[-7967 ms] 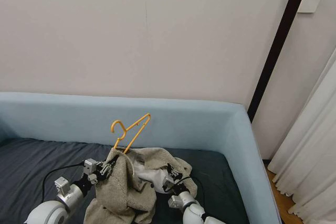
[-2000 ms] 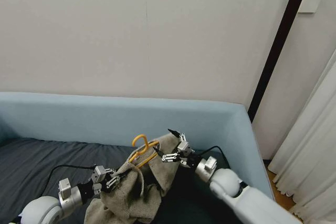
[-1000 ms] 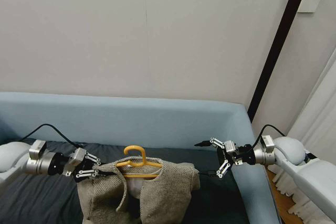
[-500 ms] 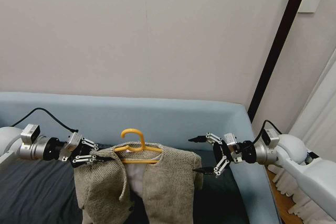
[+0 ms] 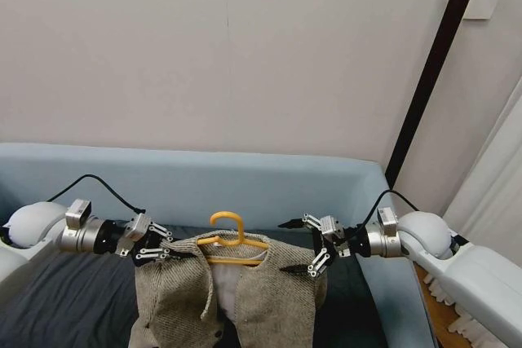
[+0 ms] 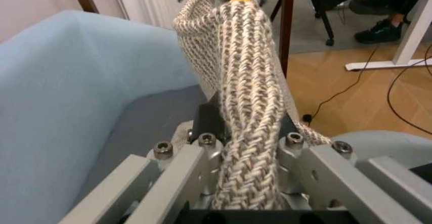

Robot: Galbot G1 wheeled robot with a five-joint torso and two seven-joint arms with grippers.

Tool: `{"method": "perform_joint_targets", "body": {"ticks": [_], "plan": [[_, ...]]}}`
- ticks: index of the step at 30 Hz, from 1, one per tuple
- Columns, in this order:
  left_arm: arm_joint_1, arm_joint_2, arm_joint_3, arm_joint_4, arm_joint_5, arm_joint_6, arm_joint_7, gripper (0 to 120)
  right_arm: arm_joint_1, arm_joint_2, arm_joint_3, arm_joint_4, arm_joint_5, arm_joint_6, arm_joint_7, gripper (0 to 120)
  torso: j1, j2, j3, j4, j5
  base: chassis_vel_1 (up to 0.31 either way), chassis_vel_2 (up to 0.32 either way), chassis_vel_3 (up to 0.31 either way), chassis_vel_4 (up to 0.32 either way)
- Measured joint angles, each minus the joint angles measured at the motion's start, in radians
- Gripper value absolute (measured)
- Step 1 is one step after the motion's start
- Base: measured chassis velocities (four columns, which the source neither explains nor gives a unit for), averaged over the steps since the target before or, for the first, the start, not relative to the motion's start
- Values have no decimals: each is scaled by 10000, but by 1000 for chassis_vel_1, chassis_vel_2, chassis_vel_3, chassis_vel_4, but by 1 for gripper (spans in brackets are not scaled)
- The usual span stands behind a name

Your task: Pick up the clothes from the sofa and hang them on the clothes hanger.

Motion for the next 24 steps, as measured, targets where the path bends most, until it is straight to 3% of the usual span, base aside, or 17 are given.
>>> {"method": "perform_joint_targets", "body": {"ticks": [2, 6, 24], "plan": [[-163, -96, 208, 61, 29, -2, -78, 8, 48, 46, 15, -61, -316, -172, -305, 100, 0, 0, 0, 2, -2, 0, 0, 0, 0], [-501, -290, 572, 157, 87, -21, -134, 8, 68, 122, 4, -191, -599, -288, -479, 89, 0, 0, 1, 1, -1, 0, 0, 0, 0], [-1187, -738, 1023, 500, 626, -327, 84, 8, 330, 292, 263, -546, -1142, -798, -1401, 20, 0, 0, 0, 3, -2, 0, 0, 0, 0]]}}
